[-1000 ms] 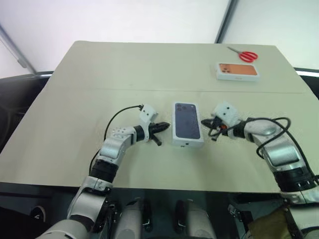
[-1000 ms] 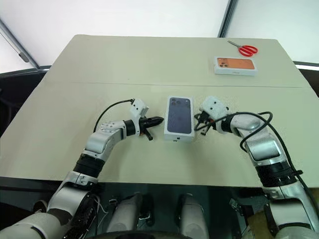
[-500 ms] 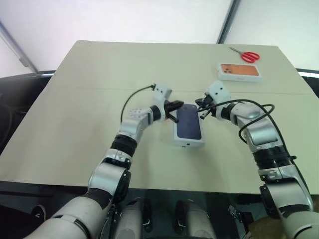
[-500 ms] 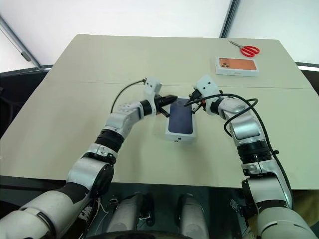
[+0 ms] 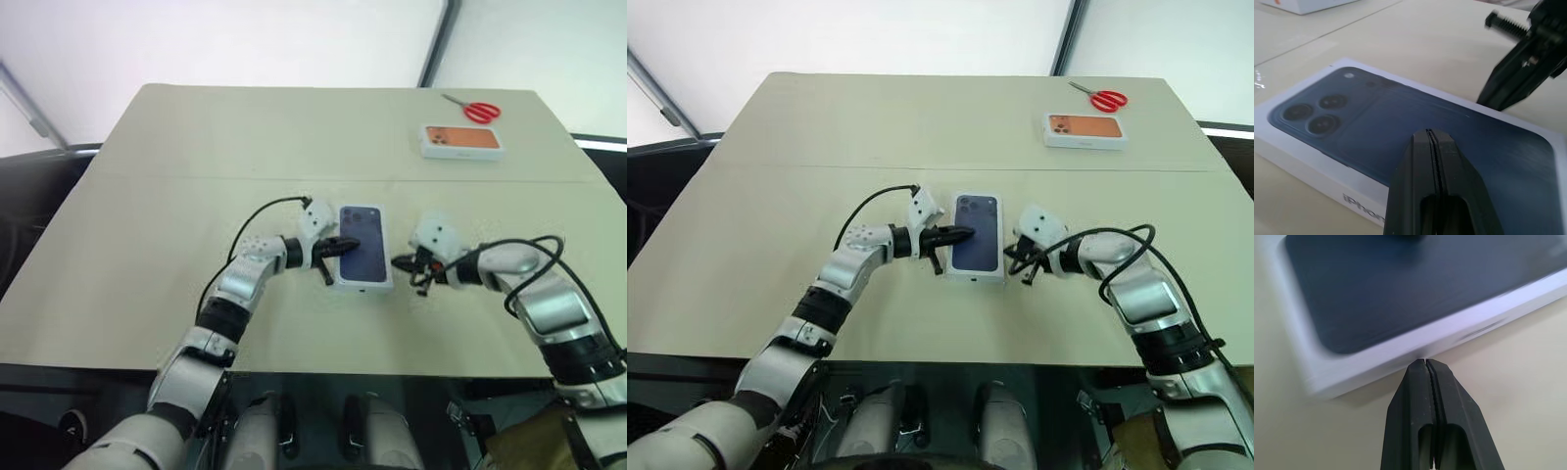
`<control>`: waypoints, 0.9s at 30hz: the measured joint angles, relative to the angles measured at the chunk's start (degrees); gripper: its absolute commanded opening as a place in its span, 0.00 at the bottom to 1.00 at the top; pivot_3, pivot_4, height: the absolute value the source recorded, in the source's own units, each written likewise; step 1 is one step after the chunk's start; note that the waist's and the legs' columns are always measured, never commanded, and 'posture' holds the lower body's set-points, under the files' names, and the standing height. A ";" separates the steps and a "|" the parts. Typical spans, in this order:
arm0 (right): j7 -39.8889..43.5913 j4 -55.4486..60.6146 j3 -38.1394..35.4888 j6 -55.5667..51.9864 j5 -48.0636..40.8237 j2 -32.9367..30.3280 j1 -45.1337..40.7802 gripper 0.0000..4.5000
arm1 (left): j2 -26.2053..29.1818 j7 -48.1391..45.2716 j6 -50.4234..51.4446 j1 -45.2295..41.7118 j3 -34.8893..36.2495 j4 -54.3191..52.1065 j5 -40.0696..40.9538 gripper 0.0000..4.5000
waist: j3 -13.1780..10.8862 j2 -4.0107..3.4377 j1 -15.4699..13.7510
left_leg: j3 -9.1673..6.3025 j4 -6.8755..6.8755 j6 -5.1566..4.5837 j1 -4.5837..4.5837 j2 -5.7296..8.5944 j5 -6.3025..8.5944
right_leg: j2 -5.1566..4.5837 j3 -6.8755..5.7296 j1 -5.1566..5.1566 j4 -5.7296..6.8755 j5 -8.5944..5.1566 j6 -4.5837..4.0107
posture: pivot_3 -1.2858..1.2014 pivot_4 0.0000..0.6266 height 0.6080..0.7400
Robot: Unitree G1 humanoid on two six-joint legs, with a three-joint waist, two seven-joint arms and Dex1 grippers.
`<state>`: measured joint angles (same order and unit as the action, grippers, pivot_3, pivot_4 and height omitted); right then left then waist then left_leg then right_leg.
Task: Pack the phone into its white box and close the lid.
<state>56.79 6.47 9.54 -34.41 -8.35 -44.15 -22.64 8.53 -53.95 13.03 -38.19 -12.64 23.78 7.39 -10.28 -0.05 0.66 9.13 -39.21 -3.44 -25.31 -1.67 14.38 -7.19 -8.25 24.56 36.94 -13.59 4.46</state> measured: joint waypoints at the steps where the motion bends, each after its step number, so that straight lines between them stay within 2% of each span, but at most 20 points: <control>1: 0.68 0.62 -0.03 -0.14 -0.41 -0.46 0.08 0.01 | 0.75 -1.03 1.25 1.10 -0.04 -2.01 0.68 0.00 | 0.00 0.00 0.03 | 0.00 0.00 -0.01 0.00 -0.01 0.01 | 0.01 -0.01 0.00 -0.01 0.00 0.00 | 0.52 0.24 0.98; 5: 1.40 0.95 -0.12 -0.15 -0.87 -0.86 0.05 0.01 | 3.24 -3.73 5.17 4.50 -0.58 -8.26 2.55 0.00 | 0.00 0.00 0.06 | 0.00 0.01 0.01 0.00 -0.02 -0.01 | 0.02 -0.02 0.01 0.00 0.00 0.00 | 0.52 0.24 0.98; 12: 1.47 0.03 -0.20 0.61 -1.09 -0.94 -1.20 0.01 | 4.72 -3.37 7.56 5.63 -0.14 -10.99 3.71 0.00 | 0.00 0.00 0.18 | 0.00 0.00 0.00 0.00 -0.02 0.00 | 0.02 -0.02 0.01 0.00 0.00 0.00 | 0.52 0.24 0.98; 18: -1.84 -4.76 -2.40 3.35 0.06 -0.47 -7.42 0.01 | 3.05 -0.42 8.02 5.81 0.11 -11.09 4.42 0.00 | -0.02 0.01 -0.49 | -0.01 0.00 -0.02 -0.04 0.08 0.01 | -0.10 -0.07 0.01 0.00 0.00 0.00 | 0.52 0.24 0.98; 27: -0.14 0.94 -3.93 -0.36 -6.15 1.35 -5.35 0.01 | 1.88 1.47 9.76 3.52 0.17 -10.13 5.46 0.00 | -0.03 0.02 -1.22 | -0.01 -0.01 -0.06 -0.06 0.11 0.02 | -0.12 -0.12 0.01 0.00 0.00 0.01 | 0.52 0.24 0.98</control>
<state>56.65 7.41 5.61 -34.77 -14.51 -42.79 -27.98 10.42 -52.47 22.79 -34.67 -12.47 13.65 12.85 -10.31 -0.03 -0.57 9.12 -39.22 -3.50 -25.37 -1.57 14.40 -7.31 -8.37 24.57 36.94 -13.58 4.47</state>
